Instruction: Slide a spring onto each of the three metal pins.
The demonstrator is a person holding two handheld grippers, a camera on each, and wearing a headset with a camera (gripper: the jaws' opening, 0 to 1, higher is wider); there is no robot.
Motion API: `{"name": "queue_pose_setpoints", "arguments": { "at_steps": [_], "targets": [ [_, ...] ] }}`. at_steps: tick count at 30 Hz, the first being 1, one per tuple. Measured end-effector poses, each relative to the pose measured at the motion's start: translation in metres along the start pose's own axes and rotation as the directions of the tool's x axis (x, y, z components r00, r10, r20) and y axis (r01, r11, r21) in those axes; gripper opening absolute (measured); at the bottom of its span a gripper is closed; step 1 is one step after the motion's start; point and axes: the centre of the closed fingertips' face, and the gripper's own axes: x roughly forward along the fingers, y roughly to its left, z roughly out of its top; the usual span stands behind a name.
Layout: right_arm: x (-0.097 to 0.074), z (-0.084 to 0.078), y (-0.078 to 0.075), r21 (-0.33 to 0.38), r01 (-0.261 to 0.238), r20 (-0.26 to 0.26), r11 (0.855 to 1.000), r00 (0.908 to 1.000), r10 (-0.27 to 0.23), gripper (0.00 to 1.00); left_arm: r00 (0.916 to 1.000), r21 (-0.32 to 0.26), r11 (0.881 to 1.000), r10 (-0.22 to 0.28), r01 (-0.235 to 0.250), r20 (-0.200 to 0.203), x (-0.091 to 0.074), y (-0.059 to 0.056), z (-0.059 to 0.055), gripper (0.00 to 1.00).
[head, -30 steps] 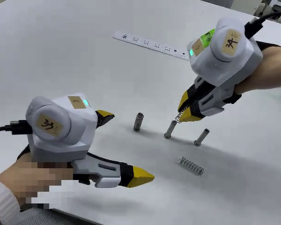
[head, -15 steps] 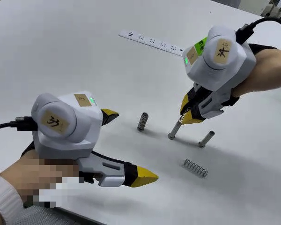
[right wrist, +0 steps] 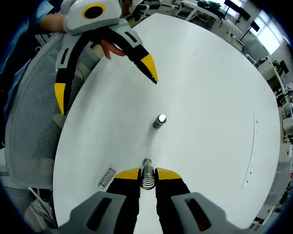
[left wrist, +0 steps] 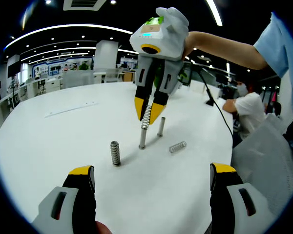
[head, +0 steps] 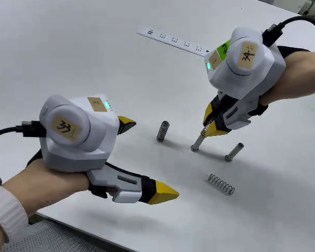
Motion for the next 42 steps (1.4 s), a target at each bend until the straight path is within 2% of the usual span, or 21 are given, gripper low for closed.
{"name": "queue_pose_setpoints", "arguments": {
  "at_steps": [7,19,30,42],
  "targets": [
    [0.004,0.0,0.0,-0.011,-0.003,-0.015,1.0,0.9999,0.003,0.13,0.9999,-0.003,1.0,-0.009,0.009,-0.006,0.001,0.0,-0.002,1.0],
    [0.021,-0.006,0.0,-0.029,-0.005,-0.06,1.0,0.9982,0.004,0.13,0.9998,-0.002,1.0,-0.016,0.016,-0.013,0.001,0.0,-0.004,1.0],
    [0.042,-0.008,0.002,-0.019,-0.014,-0.062,1.0,0.998,0.013,0.13,0.9992,0.007,1.0,-0.026,0.026,-0.03,0.002,-0.002,-0.008,1.0],
    [0.052,-0.01,0.005,-0.008,-0.023,-0.06,1.0,0.9979,0.022,0.13,0.9988,0.009,0.999,-0.03,0.031,-0.037,0.003,-0.004,-0.009,1.0]
  ]
}}
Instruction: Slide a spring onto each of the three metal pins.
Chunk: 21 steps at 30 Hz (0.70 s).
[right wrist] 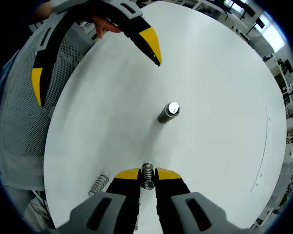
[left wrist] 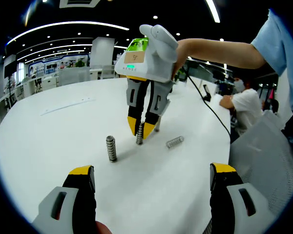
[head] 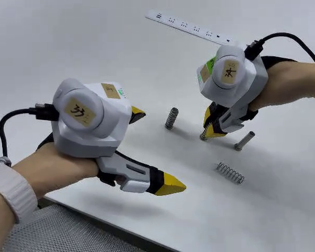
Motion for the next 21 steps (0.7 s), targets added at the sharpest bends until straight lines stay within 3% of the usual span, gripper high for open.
{"name": "queue_pose_setpoints", "arguments": {
  "at_steps": [19,21],
  "targets": [
    [0.0022,0.0026,-0.0017,0.009,0.005,0.031,1.0,0.9995,-0.006,0.13,0.9998,0.0,1.0,-0.013,0.013,-0.013,0.0019,-0.0023,-0.0035,1.0],
    [0.0003,0.0042,-0.0023,0.007,0.003,0.041,1.0,0.9992,-0.004,0.18,0.9998,-0.001,1.0,-0.011,0.011,-0.014,0.0016,-0.0016,-0.0039,1.0]
  ]
}}
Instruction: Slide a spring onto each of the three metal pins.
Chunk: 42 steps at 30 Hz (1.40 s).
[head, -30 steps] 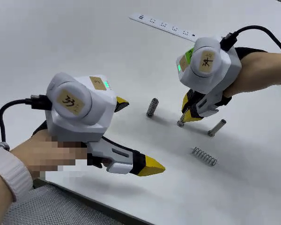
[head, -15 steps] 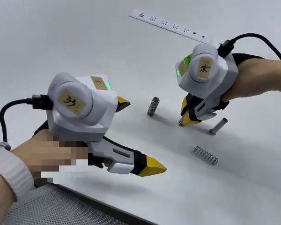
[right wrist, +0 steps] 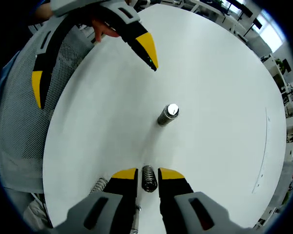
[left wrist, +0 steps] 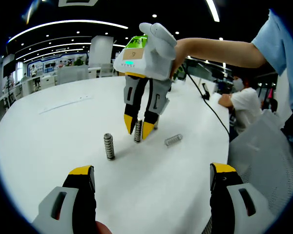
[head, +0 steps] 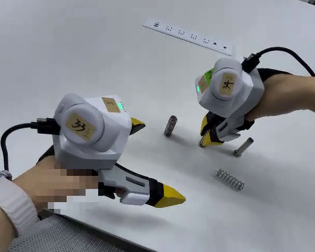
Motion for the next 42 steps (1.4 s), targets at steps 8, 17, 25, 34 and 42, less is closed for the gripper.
{"name": "queue_pose_setpoints", "arguments": {
  "at_steps": [8,17,25,34,42],
  "targets": [
    [-0.006,0.002,0.004,0.026,-0.008,0.072,1.0,0.9974,0.006,0.44,0.9999,0.001,1.0,0.011,-0.011,0.003,-0.001,0.002,0.001,1.0],
    [-0.022,-0.002,0.013,0.072,0.034,0.151,0.997,0.9876,-0.045,0.83,1.0,0.009,1.0,0.009,-0.009,-0.002,-0.001,0.002,0.0,1.0],
    [-0.028,-0.014,0.006,0.135,0.102,0.182,0.986,0.9752,-0.126,0.99,0.9999,0.018,1.0,-0.008,0.008,-0.011,0.001,-0.003,-0.001,1.0],
    [-0.04,-0.017,0.011,0.205,0.113,0.236,0.972,0.9581,-0.161,0.99,0.9999,0.009,1.0,0.005,-0.005,-0.011,-0.001,0.001,-0.002,1.0],
    [-0.05,-0.025,0.021,0.277,0.122,0.278,0.953,0.9396,-0.2,0.99,0.9999,-0.035,0.999,0.012,-0.012,0.01,-0.004,0.004,0.0,1.0]
  ]
}}
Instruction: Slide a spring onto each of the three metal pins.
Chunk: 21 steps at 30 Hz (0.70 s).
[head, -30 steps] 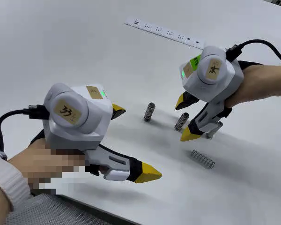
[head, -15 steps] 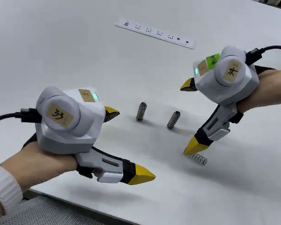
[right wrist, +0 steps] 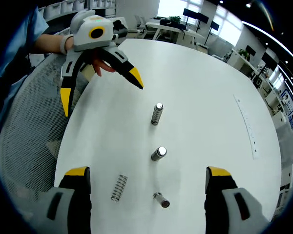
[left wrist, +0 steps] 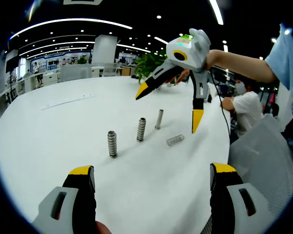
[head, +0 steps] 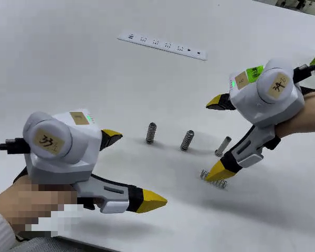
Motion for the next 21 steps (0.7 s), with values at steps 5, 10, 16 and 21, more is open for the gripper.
{"name": "queue_pose_setpoints", "arguments": {
  "at_steps": [5,10,16,21],
  "targets": [
    [-0.01,-0.014,0.009,0.038,0.019,0.008,0.999,0.9998,-0.019,0.99,0.9995,0.007,1.0,-0.017,0.017,-0.025,0.001,-0.002,-0.003,1.0],
    [-0.022,-0.023,0.018,0.09,0.047,0.033,0.995,0.9982,-0.05,0.99,0.9985,0.036,0.999,-0.033,0.034,-0.045,0.003,-0.003,-0.002,1.0],
    [-0.028,-0.038,0.03,0.159,0.063,0.065,0.985,0.9952,-0.074,0.99,0.9968,0.055,0.997,-0.045,0.049,-0.066,0.002,-0.005,-0.002,1.0],
    [-0.034,-0.047,0.039,0.227,0.09,0.097,0.97,0.9887,-0.114,0.99,0.995,0.065,0.996,-0.056,0.061,-0.083,0.001,-0.009,-0.004,1.0]
  ]
}}
